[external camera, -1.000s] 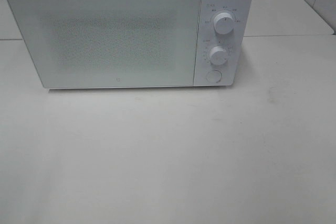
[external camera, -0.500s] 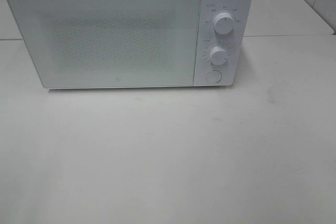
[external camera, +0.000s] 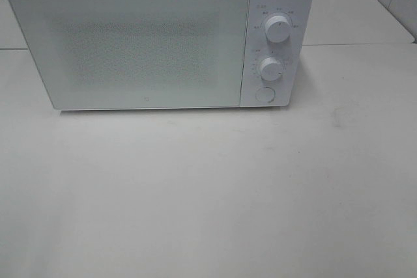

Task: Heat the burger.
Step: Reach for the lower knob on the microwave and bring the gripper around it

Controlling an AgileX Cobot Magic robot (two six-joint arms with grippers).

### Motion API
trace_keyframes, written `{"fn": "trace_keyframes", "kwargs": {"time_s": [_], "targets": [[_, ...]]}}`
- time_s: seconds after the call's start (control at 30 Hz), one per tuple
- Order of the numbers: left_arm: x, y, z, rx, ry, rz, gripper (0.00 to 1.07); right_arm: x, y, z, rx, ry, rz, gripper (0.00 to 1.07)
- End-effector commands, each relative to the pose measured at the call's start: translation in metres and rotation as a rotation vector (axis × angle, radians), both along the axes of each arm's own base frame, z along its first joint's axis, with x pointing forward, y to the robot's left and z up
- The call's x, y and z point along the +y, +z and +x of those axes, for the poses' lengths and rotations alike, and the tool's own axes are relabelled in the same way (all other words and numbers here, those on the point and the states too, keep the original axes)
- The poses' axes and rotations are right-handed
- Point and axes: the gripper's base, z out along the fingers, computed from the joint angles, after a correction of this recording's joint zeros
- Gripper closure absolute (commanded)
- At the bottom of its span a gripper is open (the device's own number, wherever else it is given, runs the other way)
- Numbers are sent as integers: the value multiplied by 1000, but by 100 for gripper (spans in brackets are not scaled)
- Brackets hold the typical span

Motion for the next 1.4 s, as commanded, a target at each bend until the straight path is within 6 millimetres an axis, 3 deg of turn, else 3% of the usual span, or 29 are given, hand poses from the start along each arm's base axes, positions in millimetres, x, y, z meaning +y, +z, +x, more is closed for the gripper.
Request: {"fn": "trace_keyframes", "kwargs": {"time_s": [0.03, 0.43, 0.6, 0.8, 0.87, 1.4], "targets": [[-1, 0, -3, -32, 0, -14, 6, 0, 0, -4, -26, -2, 1, 34], [-1, 0, -3, -32, 0, -14, 6, 0, 0, -3, -28, -4, 4, 35], [-1, 0, -3, -32, 0, -14, 6, 0, 11, -1, -54, -5, 7, 35], [-1, 0, -3, -32, 0, -14, 6, 1, 20, 18, -44, -7, 8, 35], [-1, 0, -3, -32, 0, -14, 6, 2, 23, 33, -27, -9, 8, 35], [-1, 0, -3, -32, 0, -14, 6, 4, 28, 87, -8, -17, 9, 35]]}}
